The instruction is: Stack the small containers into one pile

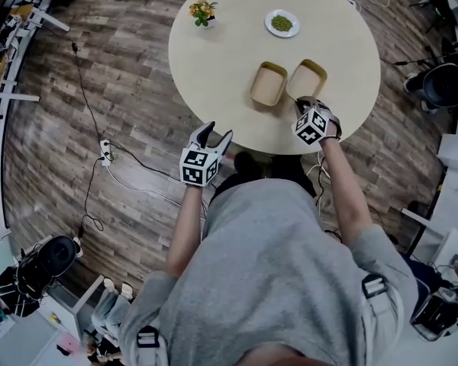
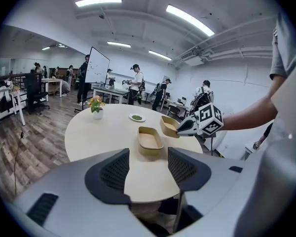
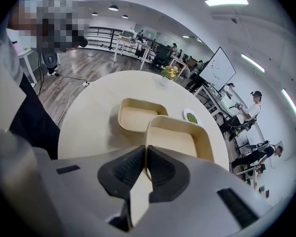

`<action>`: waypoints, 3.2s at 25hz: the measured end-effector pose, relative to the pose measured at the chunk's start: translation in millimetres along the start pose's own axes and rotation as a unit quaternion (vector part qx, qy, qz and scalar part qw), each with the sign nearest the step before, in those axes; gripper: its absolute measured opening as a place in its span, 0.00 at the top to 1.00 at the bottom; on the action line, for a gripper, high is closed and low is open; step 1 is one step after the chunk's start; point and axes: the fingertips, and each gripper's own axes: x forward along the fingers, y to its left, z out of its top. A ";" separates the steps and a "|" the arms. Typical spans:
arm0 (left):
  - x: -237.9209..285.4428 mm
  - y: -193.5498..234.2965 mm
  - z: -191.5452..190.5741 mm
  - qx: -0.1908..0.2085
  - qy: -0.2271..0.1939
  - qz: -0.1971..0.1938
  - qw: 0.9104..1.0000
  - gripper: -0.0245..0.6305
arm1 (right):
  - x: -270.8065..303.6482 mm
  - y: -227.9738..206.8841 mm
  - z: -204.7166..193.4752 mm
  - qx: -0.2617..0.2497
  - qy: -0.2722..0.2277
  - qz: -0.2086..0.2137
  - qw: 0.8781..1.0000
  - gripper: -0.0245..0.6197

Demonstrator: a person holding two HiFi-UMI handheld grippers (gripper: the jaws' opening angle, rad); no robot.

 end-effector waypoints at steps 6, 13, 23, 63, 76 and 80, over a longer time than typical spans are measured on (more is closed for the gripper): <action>-2.6 -4.2 1.8 -0.003 -0.009 0.002 1.000 0.56 | 1.2 9.8 24.8 -0.030 -0.007 0.007 1.000 0.93; -9.4 1.4 -1.2 -0.008 -0.012 0.011 1.000 0.56 | 8.9 25.0 51.9 -0.046 -0.019 0.015 0.999 0.93; -20.2 9.6 -11.0 -0.017 -0.011 0.028 0.999 0.56 | 20.7 48.6 71.8 -0.062 -0.033 0.034 0.997 0.93; -26.3 22.4 -22.8 -0.026 0.010 0.045 0.999 0.56 | 52.0 72.9 76.2 -0.052 -0.037 0.071 0.995 0.80; -11.6 12.0 -12.3 -0.015 0.005 0.024 1.000 0.57 | 34.1 69.6 56.1 0.033 -0.043 0.078 0.995 0.88; -6.7 3.4 -8.2 -0.009 0.002 0.013 1.000 0.57 | 18.5 69.7 40.1 0.119 -0.054 0.075 0.989 0.95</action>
